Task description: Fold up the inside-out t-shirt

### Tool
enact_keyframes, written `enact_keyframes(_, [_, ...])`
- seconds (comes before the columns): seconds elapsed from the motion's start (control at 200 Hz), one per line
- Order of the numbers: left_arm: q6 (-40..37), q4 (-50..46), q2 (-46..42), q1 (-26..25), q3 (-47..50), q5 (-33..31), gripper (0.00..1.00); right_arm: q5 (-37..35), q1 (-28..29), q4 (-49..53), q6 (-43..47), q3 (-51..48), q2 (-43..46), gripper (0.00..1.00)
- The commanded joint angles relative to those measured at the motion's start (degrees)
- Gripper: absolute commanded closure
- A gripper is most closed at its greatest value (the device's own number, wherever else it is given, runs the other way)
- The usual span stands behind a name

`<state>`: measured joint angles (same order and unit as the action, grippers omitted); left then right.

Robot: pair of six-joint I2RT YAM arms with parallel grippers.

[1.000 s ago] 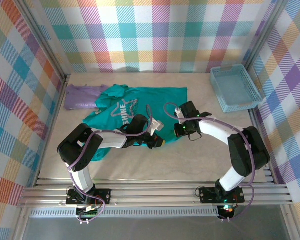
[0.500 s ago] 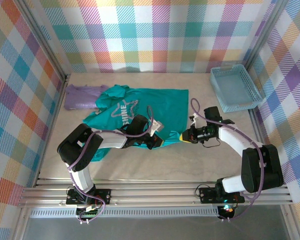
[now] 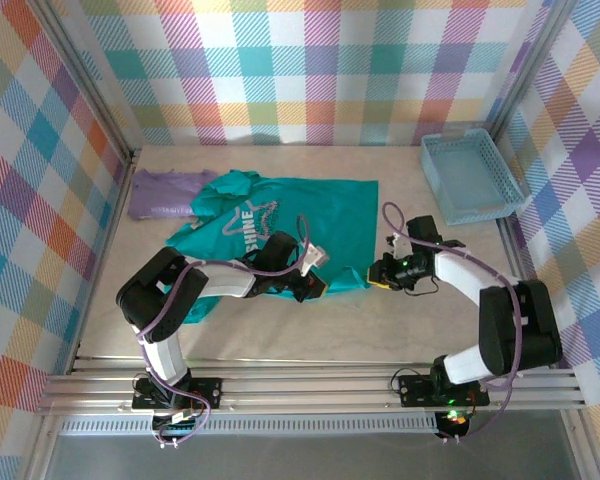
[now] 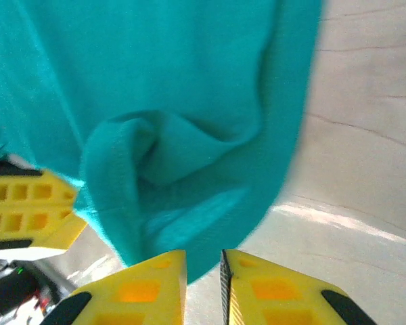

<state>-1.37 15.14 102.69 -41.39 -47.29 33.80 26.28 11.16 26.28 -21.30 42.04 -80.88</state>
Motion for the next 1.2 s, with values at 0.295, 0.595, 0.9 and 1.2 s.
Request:
enact_keyframes(0.295, [-2.75,-2.21,2.16,-1.78,-1.76,1.79,1.00,-1.88,4.29,-1.59,1.86,-2.17,6.44,0.49])
enact_keyframes(0.595, [-2.45,-2.17,1.81,-1.87,-1.79,2.06,1.00,-13.69,13.27,0.62,2.14,-0.83,4.79,0.50])
enact_keyframes(0.9, [-2.28,-2.22,1.45,-1.95,-1.67,2.22,1.00,-16.22,14.46,-2.14,4.51,-0.04,1.84,0.65])
enact_keyframes(1.2, [-2.26,-2.52,1.46,-2.07,-1.89,2.23,1.00,-14.26,14.42,-4.57,7.13,2.88,-2.76,0.73])
